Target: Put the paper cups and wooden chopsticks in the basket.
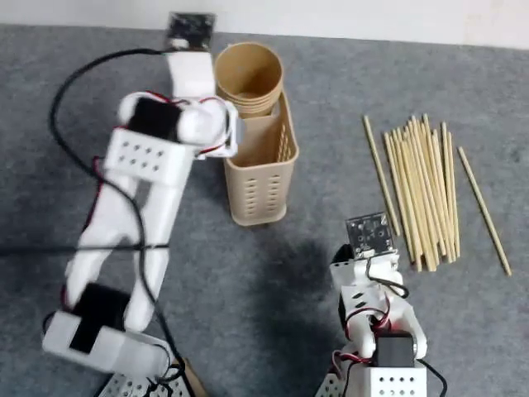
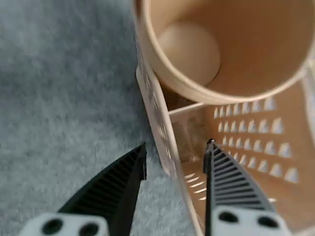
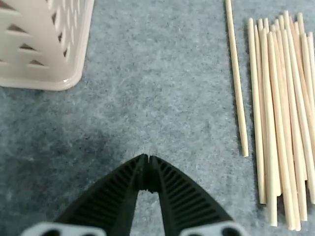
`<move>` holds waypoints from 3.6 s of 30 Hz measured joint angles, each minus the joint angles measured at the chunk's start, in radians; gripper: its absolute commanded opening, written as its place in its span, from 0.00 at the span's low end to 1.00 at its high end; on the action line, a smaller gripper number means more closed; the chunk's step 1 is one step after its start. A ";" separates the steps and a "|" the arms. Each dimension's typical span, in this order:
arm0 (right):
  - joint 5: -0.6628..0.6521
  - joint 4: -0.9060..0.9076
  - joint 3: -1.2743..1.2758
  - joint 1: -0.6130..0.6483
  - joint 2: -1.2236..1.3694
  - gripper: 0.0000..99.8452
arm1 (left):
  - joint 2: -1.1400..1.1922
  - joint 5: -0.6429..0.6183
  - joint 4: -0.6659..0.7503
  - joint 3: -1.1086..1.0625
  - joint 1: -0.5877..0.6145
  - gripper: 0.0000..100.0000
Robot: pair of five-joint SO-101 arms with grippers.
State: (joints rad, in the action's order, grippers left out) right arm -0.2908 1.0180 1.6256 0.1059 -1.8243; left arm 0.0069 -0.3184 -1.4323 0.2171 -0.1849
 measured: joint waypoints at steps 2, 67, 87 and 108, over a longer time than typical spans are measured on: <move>0.000 0.000 0.000 0.000 0.000 0.02 | 0.054 0.000 0.000 -0.021 -0.005 0.16; 0.000 -0.057 0.041 0.000 0.000 0.02 | 0.290 0.051 -0.195 0.508 -0.117 0.17; 0.021 0.009 0.020 -0.031 0.000 0.02 | -0.052 0.210 -0.316 0.905 0.011 0.15; -0.344 -0.196 -0.914 -0.505 1.195 0.11 | -1.030 0.502 0.238 -0.979 0.189 0.15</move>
State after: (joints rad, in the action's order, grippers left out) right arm -0.6345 0.8216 0.7112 -0.3989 -0.6291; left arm -1.0226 0.1834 -1.1945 -0.7618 0.0038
